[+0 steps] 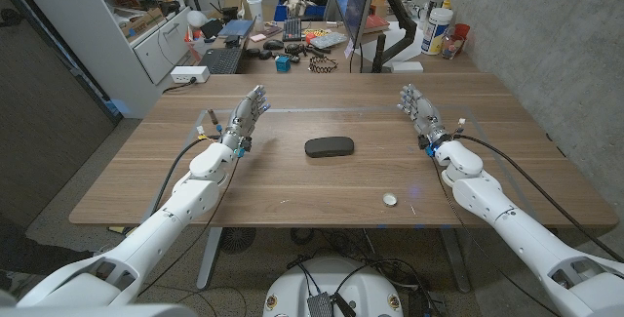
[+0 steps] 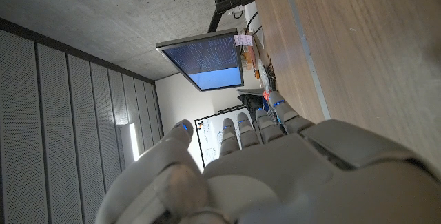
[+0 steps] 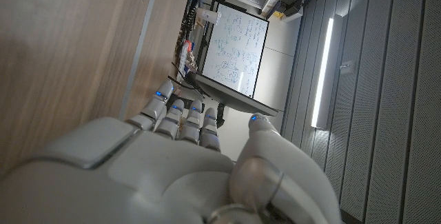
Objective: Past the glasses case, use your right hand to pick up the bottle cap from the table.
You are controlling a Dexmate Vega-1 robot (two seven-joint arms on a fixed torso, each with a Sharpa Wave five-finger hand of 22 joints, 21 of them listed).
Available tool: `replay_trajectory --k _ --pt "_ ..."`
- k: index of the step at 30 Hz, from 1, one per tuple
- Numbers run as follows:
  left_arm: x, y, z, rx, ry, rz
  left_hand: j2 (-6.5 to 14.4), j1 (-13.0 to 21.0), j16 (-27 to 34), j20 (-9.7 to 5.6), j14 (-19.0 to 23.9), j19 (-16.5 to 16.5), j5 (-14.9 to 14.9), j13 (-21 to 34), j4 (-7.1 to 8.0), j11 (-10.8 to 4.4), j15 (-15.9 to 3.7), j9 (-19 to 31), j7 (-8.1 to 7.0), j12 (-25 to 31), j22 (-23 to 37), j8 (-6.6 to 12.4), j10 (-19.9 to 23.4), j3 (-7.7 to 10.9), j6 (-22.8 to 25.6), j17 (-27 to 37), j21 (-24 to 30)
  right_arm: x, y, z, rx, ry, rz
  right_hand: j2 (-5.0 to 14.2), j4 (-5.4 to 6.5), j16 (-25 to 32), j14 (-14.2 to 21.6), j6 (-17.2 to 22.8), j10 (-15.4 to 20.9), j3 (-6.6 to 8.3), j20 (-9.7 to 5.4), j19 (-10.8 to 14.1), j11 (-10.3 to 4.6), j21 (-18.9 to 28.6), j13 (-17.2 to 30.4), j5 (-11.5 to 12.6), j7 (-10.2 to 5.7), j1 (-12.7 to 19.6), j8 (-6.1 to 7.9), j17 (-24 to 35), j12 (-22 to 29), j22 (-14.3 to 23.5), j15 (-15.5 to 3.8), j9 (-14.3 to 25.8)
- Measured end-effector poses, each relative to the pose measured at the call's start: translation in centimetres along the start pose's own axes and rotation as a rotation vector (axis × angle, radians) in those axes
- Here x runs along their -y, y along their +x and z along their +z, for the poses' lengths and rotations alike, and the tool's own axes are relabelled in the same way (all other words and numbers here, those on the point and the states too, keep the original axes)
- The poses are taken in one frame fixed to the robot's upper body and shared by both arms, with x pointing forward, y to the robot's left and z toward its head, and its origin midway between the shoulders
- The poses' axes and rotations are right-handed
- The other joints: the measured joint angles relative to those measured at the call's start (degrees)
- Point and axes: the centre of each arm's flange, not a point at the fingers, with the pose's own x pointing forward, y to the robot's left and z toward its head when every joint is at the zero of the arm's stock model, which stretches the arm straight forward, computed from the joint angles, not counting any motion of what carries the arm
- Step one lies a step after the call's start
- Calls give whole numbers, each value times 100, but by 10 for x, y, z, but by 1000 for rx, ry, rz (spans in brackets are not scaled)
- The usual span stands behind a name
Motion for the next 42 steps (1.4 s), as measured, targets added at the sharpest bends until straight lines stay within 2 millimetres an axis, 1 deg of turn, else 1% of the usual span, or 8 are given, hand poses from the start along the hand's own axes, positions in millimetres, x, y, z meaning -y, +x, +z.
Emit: replay_trajectory --k 9,13,16,21,25,29,38,42 --pt "1 0 0 -3 1 -2 0 0 0 0 20 0 16 0 0 1 -20 -1 1 0 0 0 0 0 0 0 0 1 -3 1 4 -2 -3 30 0 23 22 0 0 0 1 -1 0 0 -1 -1 0 30 0 0 0 0 22 0" --pt "1 0 -1 -3 2 -2 0 0 0 1 20 0 16 0 0 1 -20 -1 1 0 0 0 0 0 0 -1 0 2 -4 2 6 -9 0 30 -24 23 42 -1 12 24 2 -2 12 0 -1 -2 0 30 0 -9 0 -1 42 -1" --pt "0 -1 -3 -9 3 -1 0 0 0 1 20 0 16 0 0 2 -20 -1 -30 0 0 0 0 0 31 -1 0 3 -7 5 18 -38 9 30 -24 23 72 -1 22 24 2 -1 22 0 -1 -2 0 30 0 -16 0 -1 72 -1" --pt "-2 0 -4 -13 5 -2 0 0 0 1 20 0 16 -1 0 2 -20 -1 -30 0 -1 19 0 0 32 -1 0 4 -11 7 25 -71 16 7 -24 23 72 -1 52 24 2 -1 52 0 -1 -2 0 52 0 -16 0 -1 71 -1" --pt "-2 1 -5 -15 5 -6 0 -1 0 1 20 0 16 -1 0 3 -20 -1 -30 0 -1 41 1 -1 32 -1 0 6 -16 9 29 -108 23 7 -48 48 113 30 82 48 3 1 82 -26 26 -2 -31 52 0 -16 1 -1 113 -1" --pt "-2 2 -6 -17 6 -9 0 -1 0 1 20 0 16 -1 0 4 -20 -2 -30 0 -1 41 1 -1 32 -1 0 7 -22 12 32 -145 33 -23 -48 66 143 30 125 48 44 42 101 -26 26 -2 -30 82 0 -16 37 -1 143 -2" --pt "-1 4 -7 -21 6 -17 0 -1 -1 1 20 0 16 -1 0 4 -19 -2 -8 0 -1 40 1 -1 53 -2 0 12 -34 19 43 -219 50 -32 -71 66 164 102 164 71 74 32 122 -24 26 -2 -20 91 0 -16 37 -1 123 -2" --pt "-1 5 -7 -22 5 -18 1 -1 -1 2 20 1 16 -1 0 5 -19 -2 22 0 -1 43 1 -1 84 -2 0 14 -39 24 50 -253 59 -32 -71 66 164 115 164 71 74 32 122 -46 26 -2 -6 91 44 -15 37 -2 123 -2"
